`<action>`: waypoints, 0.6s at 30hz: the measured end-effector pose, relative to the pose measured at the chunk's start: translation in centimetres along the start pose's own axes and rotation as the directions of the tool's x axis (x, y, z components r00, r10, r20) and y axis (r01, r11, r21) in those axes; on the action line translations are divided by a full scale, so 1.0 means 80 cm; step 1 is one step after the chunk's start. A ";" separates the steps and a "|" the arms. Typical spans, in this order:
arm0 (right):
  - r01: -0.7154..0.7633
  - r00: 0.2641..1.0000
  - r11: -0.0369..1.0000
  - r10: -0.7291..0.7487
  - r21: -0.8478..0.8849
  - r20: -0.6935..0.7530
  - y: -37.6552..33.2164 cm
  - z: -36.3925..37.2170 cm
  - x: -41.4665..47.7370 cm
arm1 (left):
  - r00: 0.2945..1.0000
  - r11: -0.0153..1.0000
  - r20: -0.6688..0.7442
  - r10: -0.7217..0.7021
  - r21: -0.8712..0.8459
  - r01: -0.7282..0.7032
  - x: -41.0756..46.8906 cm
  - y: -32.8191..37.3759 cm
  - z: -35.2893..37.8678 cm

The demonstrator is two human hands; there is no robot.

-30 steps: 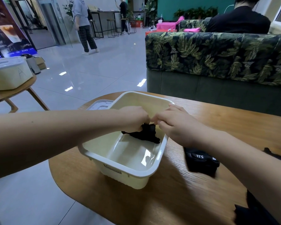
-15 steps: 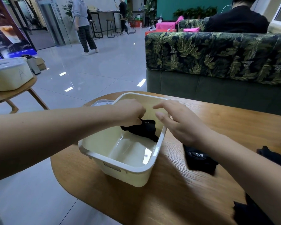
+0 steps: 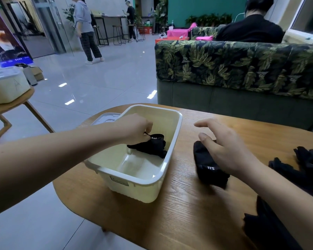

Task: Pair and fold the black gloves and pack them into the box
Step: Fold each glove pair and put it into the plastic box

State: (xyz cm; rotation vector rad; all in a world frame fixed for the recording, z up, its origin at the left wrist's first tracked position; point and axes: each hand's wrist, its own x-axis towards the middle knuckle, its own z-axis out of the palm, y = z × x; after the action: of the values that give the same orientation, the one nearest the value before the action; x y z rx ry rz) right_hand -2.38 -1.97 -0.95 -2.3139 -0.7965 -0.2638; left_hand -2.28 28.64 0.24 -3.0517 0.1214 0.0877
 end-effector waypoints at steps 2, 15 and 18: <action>-0.086 0.993 0.991 0.094 -0.107 0.075 0.019 -0.005 -0.005 | 0.999 0.999 -0.049 -0.012 -0.039 0.010 -0.010 0.005 -0.013; 0.052 0.917 0.785 0.208 -0.617 0.341 0.047 0.037 -0.058 | 0.929 0.879 -0.370 -0.025 -0.451 -0.156 -0.094 0.098 -0.075; 0.069 0.926 0.761 0.192 -0.645 0.325 0.040 0.045 -0.068 | 0.914 0.881 -0.406 -0.014 -0.437 -0.181 -0.114 0.127 -0.066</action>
State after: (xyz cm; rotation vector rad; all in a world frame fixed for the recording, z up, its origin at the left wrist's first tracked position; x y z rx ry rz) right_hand -4.85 -4.10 -7.46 -3.1174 -0.9071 -0.0611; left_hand -11.93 18.82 5.17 -3.4963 0.3038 -0.5957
